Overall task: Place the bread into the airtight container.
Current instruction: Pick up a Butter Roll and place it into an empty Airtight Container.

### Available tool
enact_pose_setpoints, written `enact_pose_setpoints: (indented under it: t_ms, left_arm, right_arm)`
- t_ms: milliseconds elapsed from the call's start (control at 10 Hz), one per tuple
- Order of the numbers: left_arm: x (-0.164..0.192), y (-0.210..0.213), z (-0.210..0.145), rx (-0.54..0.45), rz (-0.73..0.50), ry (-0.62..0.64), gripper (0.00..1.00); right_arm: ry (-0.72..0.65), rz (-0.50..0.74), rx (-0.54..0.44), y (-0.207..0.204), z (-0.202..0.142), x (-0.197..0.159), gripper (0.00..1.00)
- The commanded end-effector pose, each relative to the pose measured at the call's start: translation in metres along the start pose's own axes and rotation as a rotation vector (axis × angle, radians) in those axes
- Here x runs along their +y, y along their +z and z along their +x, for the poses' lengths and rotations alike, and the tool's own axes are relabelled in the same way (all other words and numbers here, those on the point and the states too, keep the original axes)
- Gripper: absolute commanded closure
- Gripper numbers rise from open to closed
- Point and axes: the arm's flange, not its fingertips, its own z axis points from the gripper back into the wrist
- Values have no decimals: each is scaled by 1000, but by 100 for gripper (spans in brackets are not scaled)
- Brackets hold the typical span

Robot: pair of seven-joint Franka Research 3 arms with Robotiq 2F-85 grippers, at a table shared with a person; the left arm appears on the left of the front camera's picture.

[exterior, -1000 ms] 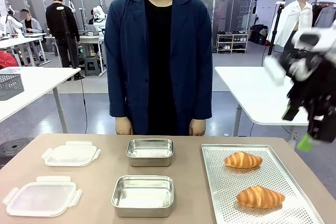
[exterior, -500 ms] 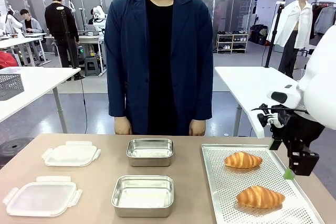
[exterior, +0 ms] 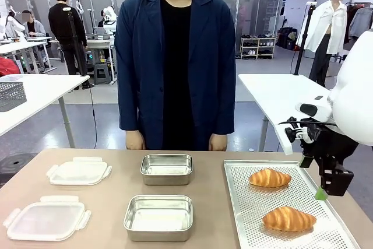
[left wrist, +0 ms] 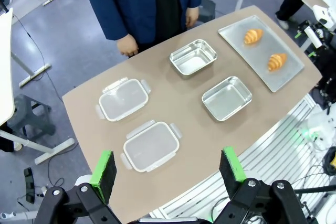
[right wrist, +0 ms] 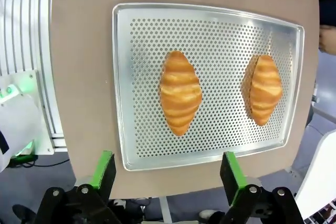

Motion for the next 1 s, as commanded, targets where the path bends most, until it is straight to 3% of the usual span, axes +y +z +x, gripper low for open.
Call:
enact_pose_setpoints:
  t_ms: [0,600,900]
  left_arm:
    - [0,0,2,-4,1,-1,0]
    - [0,0,2,-4,1,-1,0]
    - [0,0,2,-4,1,-1,0]
  right_arm:
    - [-2,0,-1,0,-1,0,0]
    - [21,126,92,-85,6,-32,0]
    - [13,134,31,-112,-5,-40,0]
